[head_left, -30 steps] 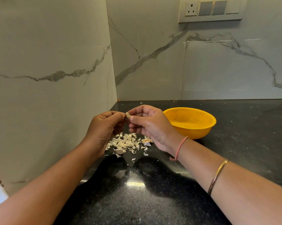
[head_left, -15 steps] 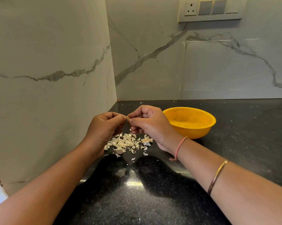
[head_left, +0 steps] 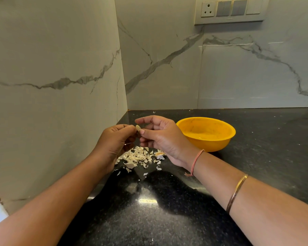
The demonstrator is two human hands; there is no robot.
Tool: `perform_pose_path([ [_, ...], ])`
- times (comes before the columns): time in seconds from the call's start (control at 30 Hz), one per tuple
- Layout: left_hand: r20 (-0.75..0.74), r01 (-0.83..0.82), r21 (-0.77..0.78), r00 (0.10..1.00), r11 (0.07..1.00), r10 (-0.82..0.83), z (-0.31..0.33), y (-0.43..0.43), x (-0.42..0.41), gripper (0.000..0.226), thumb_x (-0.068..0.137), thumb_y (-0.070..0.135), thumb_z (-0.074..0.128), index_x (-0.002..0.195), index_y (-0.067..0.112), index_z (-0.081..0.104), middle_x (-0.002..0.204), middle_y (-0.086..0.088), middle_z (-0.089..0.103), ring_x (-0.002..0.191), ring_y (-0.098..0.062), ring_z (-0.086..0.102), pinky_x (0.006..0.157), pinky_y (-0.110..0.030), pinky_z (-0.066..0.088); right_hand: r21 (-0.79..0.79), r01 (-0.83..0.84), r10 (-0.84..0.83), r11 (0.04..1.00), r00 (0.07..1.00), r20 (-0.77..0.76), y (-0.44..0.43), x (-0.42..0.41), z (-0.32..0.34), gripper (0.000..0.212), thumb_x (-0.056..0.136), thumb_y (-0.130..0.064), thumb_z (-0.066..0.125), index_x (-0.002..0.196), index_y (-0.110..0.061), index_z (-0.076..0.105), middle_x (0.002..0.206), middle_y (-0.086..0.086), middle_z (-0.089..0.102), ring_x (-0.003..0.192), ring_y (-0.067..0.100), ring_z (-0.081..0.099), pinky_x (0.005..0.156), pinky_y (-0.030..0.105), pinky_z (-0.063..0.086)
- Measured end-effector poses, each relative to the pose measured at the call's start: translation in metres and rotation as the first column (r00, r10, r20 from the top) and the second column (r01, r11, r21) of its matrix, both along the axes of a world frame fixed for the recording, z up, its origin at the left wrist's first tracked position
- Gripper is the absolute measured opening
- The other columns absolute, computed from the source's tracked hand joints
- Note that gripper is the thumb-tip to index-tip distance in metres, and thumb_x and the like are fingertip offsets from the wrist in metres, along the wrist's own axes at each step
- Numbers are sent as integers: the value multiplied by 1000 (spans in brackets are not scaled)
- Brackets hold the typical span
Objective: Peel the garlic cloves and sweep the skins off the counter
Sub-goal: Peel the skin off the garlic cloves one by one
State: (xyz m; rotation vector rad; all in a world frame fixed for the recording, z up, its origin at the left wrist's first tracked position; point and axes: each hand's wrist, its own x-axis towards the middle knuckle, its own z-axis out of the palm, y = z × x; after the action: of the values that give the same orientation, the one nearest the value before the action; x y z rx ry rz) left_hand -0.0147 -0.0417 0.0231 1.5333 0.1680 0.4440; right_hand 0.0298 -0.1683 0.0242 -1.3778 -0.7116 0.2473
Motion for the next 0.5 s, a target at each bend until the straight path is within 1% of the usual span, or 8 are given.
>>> perform_pose_path([
  [0.07,-6,-1,-5,1000,1000,1,0,0,-1,16,88,9,55,73,10,60,63,-2,53,61,-10,47,56,-20,43,5,-1,1,1000,1000,-6,0,1,0,23,86,6,58,106,-6,62,75,6,62,62,8,59,65,26,56],
  [0.23,16,-10,-26,1000,1000,10,2,1,-2,13,87,12,58,75,12,64,67,0,58,65,-11,50,59,-23,42,19,24,-24,1000,999,-24,-1,1,0,19,85,6,60,104,0,60,75,6,63,62,11,60,64,27,56],
  [0.33,14,-11,24,1000,1000,10,1,1,-2,6,83,14,63,78,11,66,68,-1,59,64,-10,51,56,-22,41,9,45,-45,999,999,-7,-1,1,0,16,85,5,61,101,2,60,76,9,62,63,12,59,62,25,56],
  [0.5,12,-36,45,999,998,35,0,2,-1,6,84,11,62,79,8,66,65,-2,57,60,-9,50,54,-22,40,-13,47,-47,999,999,24,-2,1,0,12,85,6,60,95,1,60,75,8,62,61,10,59,59,23,56],
])
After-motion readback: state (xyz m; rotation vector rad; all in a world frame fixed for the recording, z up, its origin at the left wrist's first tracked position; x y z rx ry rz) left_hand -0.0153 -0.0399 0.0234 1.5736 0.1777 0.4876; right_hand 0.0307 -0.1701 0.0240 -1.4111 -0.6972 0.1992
